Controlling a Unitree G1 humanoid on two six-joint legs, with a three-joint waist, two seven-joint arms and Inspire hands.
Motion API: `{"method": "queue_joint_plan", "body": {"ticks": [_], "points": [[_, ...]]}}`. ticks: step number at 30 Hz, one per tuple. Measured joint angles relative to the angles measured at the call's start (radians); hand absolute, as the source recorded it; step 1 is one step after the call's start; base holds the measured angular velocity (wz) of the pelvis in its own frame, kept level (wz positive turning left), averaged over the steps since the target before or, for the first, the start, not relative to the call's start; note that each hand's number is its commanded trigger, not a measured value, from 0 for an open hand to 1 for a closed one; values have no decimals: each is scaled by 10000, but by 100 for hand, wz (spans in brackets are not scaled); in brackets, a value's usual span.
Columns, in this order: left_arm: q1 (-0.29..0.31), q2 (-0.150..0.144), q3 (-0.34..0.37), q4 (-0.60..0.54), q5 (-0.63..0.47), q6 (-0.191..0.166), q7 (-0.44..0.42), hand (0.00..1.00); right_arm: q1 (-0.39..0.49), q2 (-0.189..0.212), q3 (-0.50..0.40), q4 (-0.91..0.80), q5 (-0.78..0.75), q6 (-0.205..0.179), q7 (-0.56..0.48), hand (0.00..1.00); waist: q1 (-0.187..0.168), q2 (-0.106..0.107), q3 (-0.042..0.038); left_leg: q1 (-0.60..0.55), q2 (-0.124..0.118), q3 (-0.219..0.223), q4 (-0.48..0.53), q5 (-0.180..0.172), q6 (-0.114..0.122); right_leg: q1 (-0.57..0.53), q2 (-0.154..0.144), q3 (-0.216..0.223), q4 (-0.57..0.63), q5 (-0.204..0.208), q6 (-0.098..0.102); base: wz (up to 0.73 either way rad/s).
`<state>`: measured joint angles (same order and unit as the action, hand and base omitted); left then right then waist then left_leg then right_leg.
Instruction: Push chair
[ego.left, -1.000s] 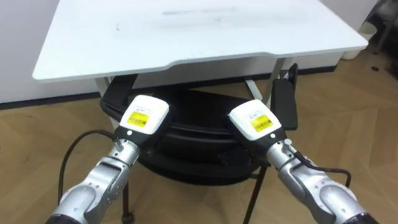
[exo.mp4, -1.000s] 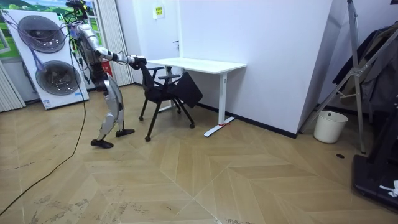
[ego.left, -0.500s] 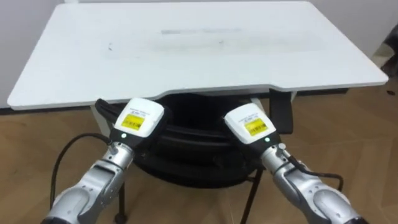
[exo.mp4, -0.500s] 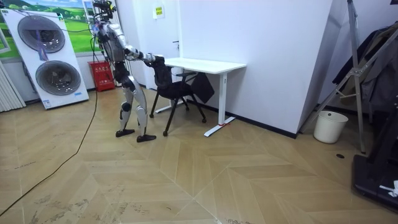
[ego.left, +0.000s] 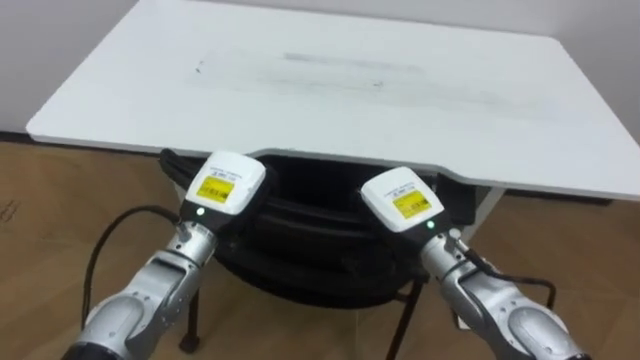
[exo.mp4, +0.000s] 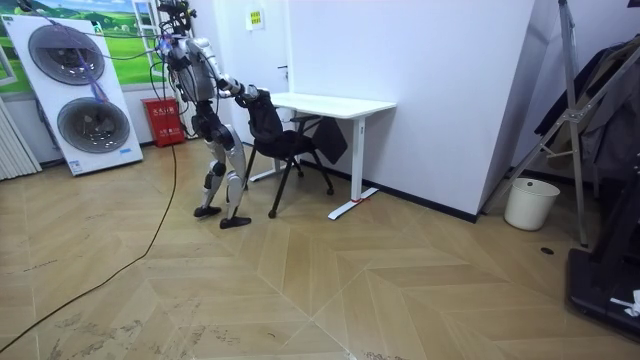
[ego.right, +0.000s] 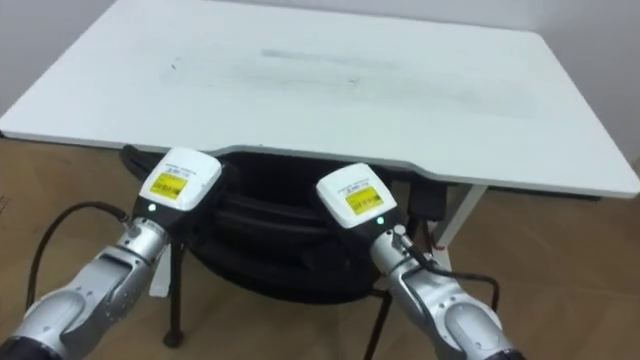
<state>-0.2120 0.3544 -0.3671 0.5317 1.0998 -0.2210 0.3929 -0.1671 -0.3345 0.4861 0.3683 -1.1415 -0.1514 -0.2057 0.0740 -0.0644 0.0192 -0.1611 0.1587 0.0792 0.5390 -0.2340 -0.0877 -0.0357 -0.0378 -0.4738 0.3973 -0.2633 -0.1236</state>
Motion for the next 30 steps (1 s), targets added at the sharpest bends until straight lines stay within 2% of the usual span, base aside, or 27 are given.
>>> {"method": "queue_joint_plan", "body": {"ticks": [1,2,3,4,6,9,10,11,12,13,14,15,18,20,23,25,28,30], "points": [[-3,-30,0,-1,5,1,-5,100,14,-8,-2,-2,-1,14,-12,100,-9,-11,3,13,-55,177,-364,72,169,3,-1,-8,-14,2,23,0],[12,-69,0,-3,49,10,-23,100,49,3,-1,12,-35,41,21,100,27,-121,-41,108,-223,273,-710,248,210,32,-48,42,-132,-8,203,6],[9,-148,0,-3,89,43,-70,100,83,-32,-6,-8,-78,74,28,100,13,-146,-63,188,-363,276,-1117,454,262,131,-61,44,-415,139,282,5],[9,-185,0,-9,101,65,-69,100,98,-67,-7,-44,-80,90,22,100,2,-152,-68,229,-416,278,-1303,531,287,146,-58,53,-568,235,302,7],[32,-260,-2,-14,123,94,-80,100,188,-246,1,-244,-69,133,66,100,16,-156,-78,516,-665,362,-2137,937,384,199,-160,107,-919,472,390,0],[85,-280,-50,-20,131,94,-103,100,299,-333,26,-394,-66,133,206,100,12,-148,-86,810,-774,366,-2634,1136,407,422,-155,110,-1246,612,440,5],[116,-279,-83,-20,131,94,-110,100,380,-350,27,-468,-66,143,256,89,5,-151,-90,947,-817,335,-2804,1198,411,535,-142,115,-1366,678,425,8],[169,-278,-100,-49,131,94,-122,51,476,-360,27,-570,-73,165,308,16,19,-144,-100,1056,-843,329,-2943,1234,412,623,-128,138,-1453,728,397,5],[244,-271,-99,-121,128,94,-129,7,534,-342,32,-655,-79,190,366,0,22,-141,-106,1151,-859,343,-3048,1255,408,679,-121,157,-1505,742,402,0],[272,-261,-99,-138,127,94,-141,0,552,-340,42,-670,-79,190,377,0,25,-133,-113,1193,-859,345,-3081,1258,405,725,-106,163,-1554,756,406,0],[337,-256,-85,-197,127,113,-205,0,590,-335,45,-715,-82,188,451,0,42,-132,-174,1223,-865,356,-3147,1274,399,736,-98,169,-1591,770,402,0],[357,-257,-84,-246,127,151,-268,0,598,-330,45,-732,-77,189,487,0,45,-137,-195,1236,-872,357,-3185,1288,398,737,-99,168,-1601,774,401,0],[453,-394,-41,-297,17,427,-537,0,595,-250,34,-749,38,310,856,0,74,-122,-216,1481,-903,364,-3370,1346,394,909,-107,187,-1626,762,427,0],[461,-713,146,-419,-101,742,-913,0,546,-156,-29,-716,373,516,1157,0,93,-107,-238,1504,-909,348,-3413,1391,410,920,-108,183,-1644,697,533,0],[462,-1033,410,-489,-402,856,-1119,0,513,-124,-138,-703,830,637,1332,0,118,-122,-233,1511,-941,254,-3507,1490,401,911,-122,133,-1652,701,530,4],[552,-1084,503,-622,-665,851,-1139,0,519,-124,-222,-684,988,596,1330,0,133,-126,-224,1508,-944,258,-3510,1498,399,913,-126,110,-1649,708,518,5],[863,-1144,737,-1114,-1767,718,-1104,0,651,-133,-534,-651,1921,353,1210,0,132,-124,-184,1441,-944,249,-3488,1497,399,864,-125,91,-1664,743,458,2],[952,-1150,838,-1294,-2425,558,-1099,0,861,-123,-945,-673,2512,-99,997,0,101,-101,-168,1371,-943,211,-3458,1498,400,864,-96,54,-1767,807,440,5]]}}
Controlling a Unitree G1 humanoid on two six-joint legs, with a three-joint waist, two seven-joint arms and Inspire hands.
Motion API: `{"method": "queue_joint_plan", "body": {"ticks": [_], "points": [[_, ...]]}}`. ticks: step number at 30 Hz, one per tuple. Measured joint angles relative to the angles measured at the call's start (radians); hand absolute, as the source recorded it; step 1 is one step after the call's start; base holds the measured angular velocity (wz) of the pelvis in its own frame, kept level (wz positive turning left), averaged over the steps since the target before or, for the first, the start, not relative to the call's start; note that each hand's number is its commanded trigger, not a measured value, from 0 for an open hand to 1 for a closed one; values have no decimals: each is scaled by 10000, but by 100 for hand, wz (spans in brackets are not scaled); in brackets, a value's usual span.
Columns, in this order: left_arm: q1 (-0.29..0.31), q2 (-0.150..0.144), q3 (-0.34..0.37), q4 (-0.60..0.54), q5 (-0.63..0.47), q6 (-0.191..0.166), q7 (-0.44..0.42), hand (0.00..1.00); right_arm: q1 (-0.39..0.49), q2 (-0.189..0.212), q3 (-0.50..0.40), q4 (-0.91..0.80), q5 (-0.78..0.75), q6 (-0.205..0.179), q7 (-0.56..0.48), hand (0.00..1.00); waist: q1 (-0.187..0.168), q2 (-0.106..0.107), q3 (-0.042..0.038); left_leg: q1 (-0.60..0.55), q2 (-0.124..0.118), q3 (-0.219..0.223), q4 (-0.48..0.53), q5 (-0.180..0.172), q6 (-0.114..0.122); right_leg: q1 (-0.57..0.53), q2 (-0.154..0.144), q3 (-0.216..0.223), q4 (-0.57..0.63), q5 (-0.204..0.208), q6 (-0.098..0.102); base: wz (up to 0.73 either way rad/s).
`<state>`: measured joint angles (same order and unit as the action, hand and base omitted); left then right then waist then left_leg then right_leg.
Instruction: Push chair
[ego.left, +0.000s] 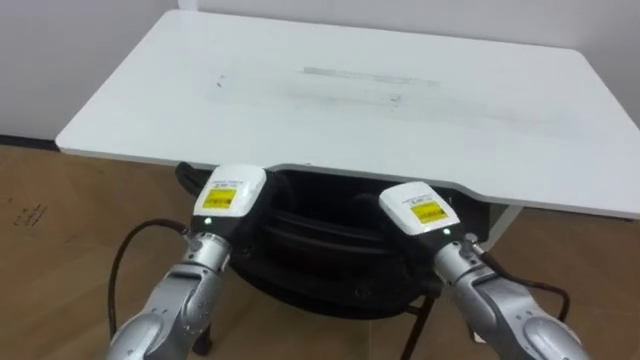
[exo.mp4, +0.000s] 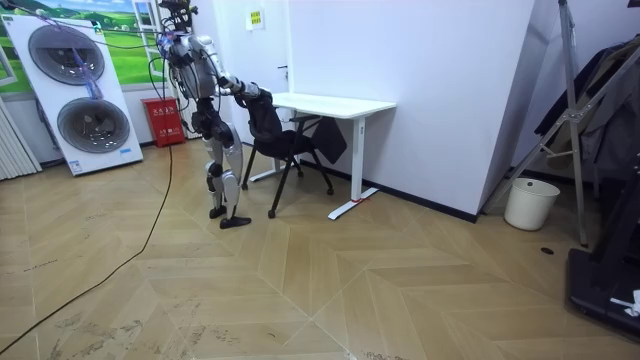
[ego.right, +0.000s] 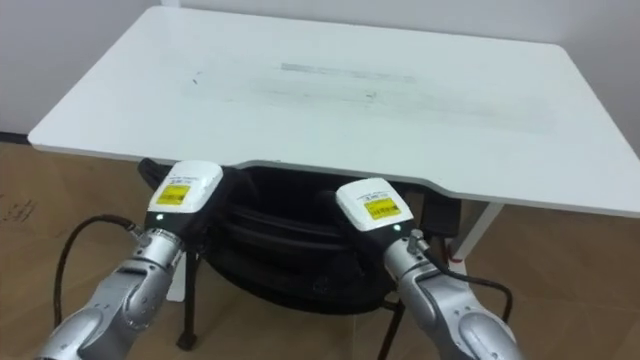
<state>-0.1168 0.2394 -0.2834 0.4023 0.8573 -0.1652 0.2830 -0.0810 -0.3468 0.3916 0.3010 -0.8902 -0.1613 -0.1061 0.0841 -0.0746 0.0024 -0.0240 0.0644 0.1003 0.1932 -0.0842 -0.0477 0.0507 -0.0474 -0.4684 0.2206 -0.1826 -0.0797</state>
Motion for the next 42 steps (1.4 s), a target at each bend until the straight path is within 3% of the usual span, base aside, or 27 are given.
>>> {"method": "queue_joint_plan", "body": {"ticks": [2,5,7,9,11,13,14,15,16,17,18,21,24,25,27,30,34,36,42], "points": [[365,-61,584,-308,-732,-381,201,0,484,139,-755,-64,702,-566,-439,0,-18,15,16,-6,-6,-22,-7,2,1,-2,4,18,-7,26,-15,0],[992,-219,2051,-858,-1811,-394,967,0,1404,406,-1800,-455,1013,-1120,-1044,0,-86,105,74,-52,2,25,46,-8,11,-29,-9,5,-1,14,5,0],[1376,-288,2857,-1183,-2619,-473,1544,0,1784,399,-2239,-685,1012,-1393,-1235,0,-99,145,60,-118,-18,27,46,-2,21,-176,-29,26,42,-21,64,2],[1612,-409,3673,-1417,-3978,-705,2503,0,2308,389,-2664,-852,1172,-1759,-1499,0,-239,142,58,-145,-54,-13,51,19,45,-180,-48,-16,4,23,34,3],[1766,-609,5052,-1775,-5602,-1198,3786,0,3047,392,-3350,-868,2239,-2210,-1832,0,-325,208,35,35,-88,119,-97,6,66,-109,-81,127,-19,21,102,-15],[2188,-611,5838,-1730,-6886,-1602,4549,0,3742,416,-3910,-875,3319,-2167,-2316,0,-493,336,22,344,-121,233,-314,-29,113,164,-102,198,-115,2,195,-17],[2718,-631,6184,-1520,-7766,-1741,4928,0,3990,689,-4703,-872,4462,-2063,-2967,0,-575,497,-39,472,-159,337,-364,-89,164,225,-130,300,-125,-28,256,-19],[2994,-643,6247,-1270,-8200,-1809,5081,0,4005,829,-5176,-866,5244,-1997,-3349,0,-635,505,-44,509,-173,401,-389,-119,185,212,-151,362,-103,-46,288,-28],[3515,-678,6307,-730,-9167,-1844,5289,0,3895,1061,-6225,-884,6792,-1946,-4190,0,-709,698,-139,569,-199,537,-419,-183,228,152,-179,510,-61,-71,356,-30],[4028,-713,6329,-249,-10044,-1820,5380,0,3839,1184,-7266,-895,8288,-1880,-4906,0,-753,775,-126,635,-204,634,-415,-269,244,122,-183,594,-79,-99,421,-24],[4448,-708,6349,165,-10809,-1818,5432,0,4040,1273,-7990,-790,9700,-1868,-5433,0,-783,788,-106,652,-205,634,-387,-333,241,164,-173,590,-133,-147,502,-10],[5109,-699,6280,1763,-12338,-1777,5492,0,4668,1453,-8656,1086,12395,-1794,-5781,0,-877,543,-123,665,-172,612,-299,-508,189,264,-117,583,-231,-132,447,0],[5575,-757,5836,3184,-13150,-1429,5087,0,5272,1999,-8639,2758,14076,-1315,-5308,0,-1101,463,-132,591,-153,600,-244,-671,180,385,-80,541,-353,-148,480,3],[5680,-773,5766,4117,-13363,-1307,4733,0,5430,2232,-8650,3888,14623,-1097,-5012,0,-1166,492,-144,623,-165,603,-256,-729,183,425,-75,566,-366,-164,515,-8],[5701,-790,5773,5370,-13461,-1060,4179,0,5513,2383,-8632,5435,14984,-572,-4498,0,-1197,532,-127,714,-178,628,-279,-827,190,469,-83,671,-364,-201,573,-13],[5714,-848,5955,6873,-13255,-588,2769,0,5498,2360,-8461,7811,14736,10,-3159,0,-1335,869,-122,887,-195,897,-301,-964,238,476,-105,1001,-323,-263,667,-24],[5497,-864,5883,7751,-13188,94,1425,0,5084,2367,-7870,9235,13902,774,-2095,0,-1434,881,-120,1130,-235,990,-425,-989,259,588,-131,1127,-358,-297,720,-11],[5274,-917,5691,8131,-12855,729,625,0,4709,2326,-7596,9748,13336,1183,-1648,0,-1561,846,-112,1226,-238,977,-391,-1058,291,702,-158,1110,-359,-325,763,0],[4452,-1021,4766,8318,-11555,1870,-633,0,3675,2275,-7013,9873,12483,2077,-1310,0,-1627,837,-94,1215,-259,983,-327,-1091,344,705,-201,1131,-344,-316,806,0]]}}
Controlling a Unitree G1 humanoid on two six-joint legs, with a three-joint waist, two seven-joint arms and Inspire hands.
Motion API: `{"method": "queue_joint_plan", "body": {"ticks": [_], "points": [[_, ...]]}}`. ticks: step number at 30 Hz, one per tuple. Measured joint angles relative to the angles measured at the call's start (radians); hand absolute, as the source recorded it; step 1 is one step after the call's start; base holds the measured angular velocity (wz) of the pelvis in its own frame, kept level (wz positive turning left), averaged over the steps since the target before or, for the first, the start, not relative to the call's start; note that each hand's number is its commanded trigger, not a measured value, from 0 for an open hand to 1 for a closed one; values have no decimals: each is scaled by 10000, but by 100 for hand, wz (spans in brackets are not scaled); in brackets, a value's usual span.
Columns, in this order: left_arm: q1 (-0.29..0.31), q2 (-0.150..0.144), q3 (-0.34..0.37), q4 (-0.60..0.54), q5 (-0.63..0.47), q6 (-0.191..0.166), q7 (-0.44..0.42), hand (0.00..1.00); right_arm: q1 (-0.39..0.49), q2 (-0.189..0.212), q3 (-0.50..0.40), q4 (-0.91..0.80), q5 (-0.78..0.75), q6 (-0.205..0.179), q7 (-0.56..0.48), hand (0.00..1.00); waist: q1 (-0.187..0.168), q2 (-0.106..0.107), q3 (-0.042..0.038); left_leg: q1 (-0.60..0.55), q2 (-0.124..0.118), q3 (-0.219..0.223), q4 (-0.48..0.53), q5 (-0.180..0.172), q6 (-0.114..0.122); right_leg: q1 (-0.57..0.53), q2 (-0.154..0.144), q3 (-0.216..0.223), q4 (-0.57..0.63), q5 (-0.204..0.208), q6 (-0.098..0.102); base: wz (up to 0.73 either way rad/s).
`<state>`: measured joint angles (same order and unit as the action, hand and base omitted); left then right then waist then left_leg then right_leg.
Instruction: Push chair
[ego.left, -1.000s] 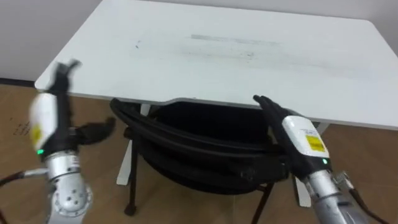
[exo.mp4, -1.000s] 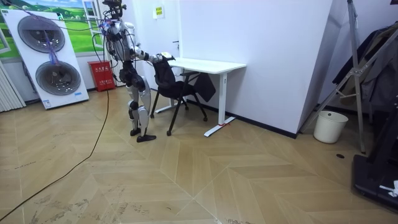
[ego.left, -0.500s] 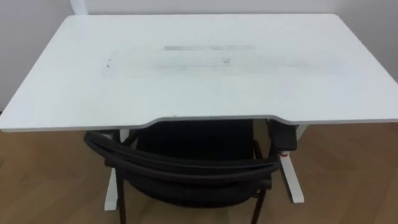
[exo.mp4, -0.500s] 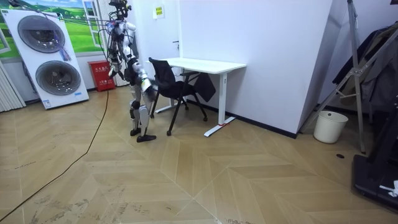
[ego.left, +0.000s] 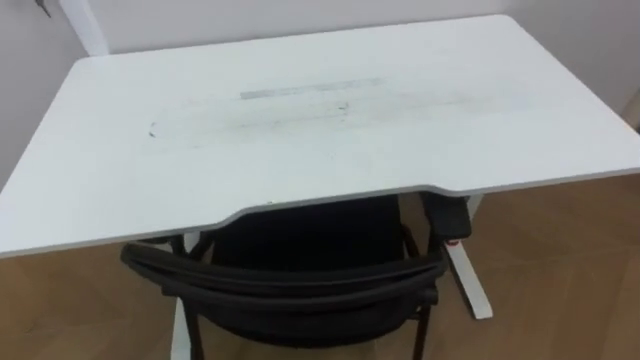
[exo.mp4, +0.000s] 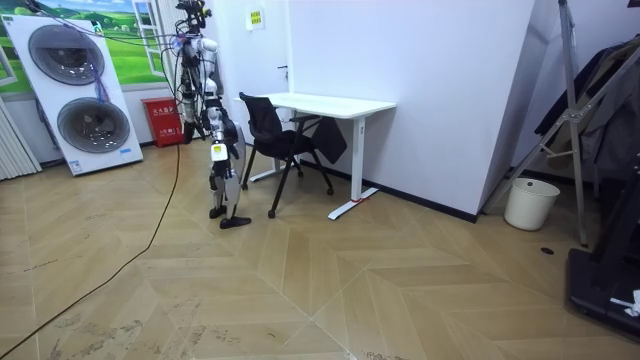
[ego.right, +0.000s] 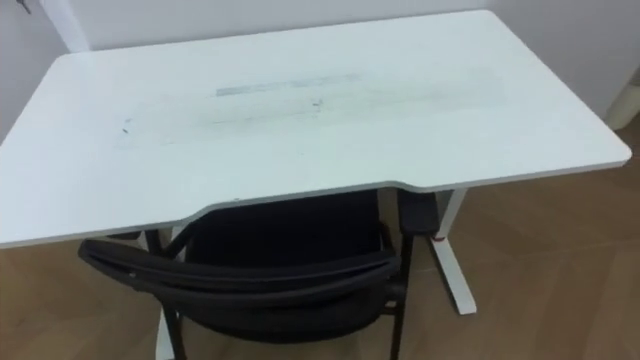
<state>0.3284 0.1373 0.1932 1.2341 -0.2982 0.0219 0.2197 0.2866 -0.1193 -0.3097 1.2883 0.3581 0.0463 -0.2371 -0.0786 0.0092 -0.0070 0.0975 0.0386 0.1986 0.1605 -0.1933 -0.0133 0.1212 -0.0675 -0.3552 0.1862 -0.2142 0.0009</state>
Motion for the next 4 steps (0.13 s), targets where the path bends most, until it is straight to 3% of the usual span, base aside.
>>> {"method": "queue_joint_plan", "body": {"ticks": [2,4], "points": [[-557,1,-316,-164,270,324,-333,0,-628,-1,186,-98,112,186,62,0,28,26,17,-7,-1,44,15,-2,-2,-61,18,40,-12,2,-3,-4],[-857,26,-596,-308,278,397,-565,0,-978,-19,498,-180,399,181,171,0,18,58,48,-63,-19,52,16,-1,-3,-134,27,35,-16,7,-11,0]]}}
